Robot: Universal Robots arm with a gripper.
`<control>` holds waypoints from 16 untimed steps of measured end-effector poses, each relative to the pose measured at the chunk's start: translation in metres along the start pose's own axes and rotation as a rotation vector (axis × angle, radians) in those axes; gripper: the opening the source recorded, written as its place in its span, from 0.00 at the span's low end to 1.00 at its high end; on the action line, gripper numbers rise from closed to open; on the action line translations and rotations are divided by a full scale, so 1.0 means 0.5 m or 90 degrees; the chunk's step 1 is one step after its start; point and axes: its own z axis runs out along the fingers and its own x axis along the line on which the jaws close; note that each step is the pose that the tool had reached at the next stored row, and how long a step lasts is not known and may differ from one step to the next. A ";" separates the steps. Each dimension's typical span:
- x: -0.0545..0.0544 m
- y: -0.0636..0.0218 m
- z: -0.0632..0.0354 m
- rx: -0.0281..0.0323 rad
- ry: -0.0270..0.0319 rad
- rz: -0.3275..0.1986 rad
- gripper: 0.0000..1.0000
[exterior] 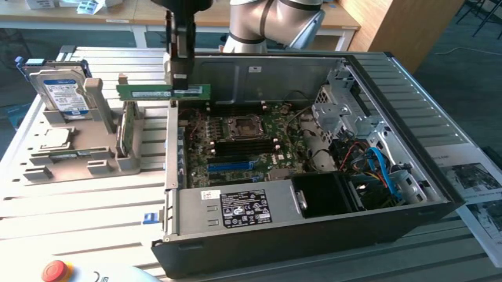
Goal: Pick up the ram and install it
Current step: 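Pick up the ram and move it above insertion slot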
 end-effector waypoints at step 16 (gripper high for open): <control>0.012 -0.158 -0.014 -0.0018 0.0003 -0.004 0.12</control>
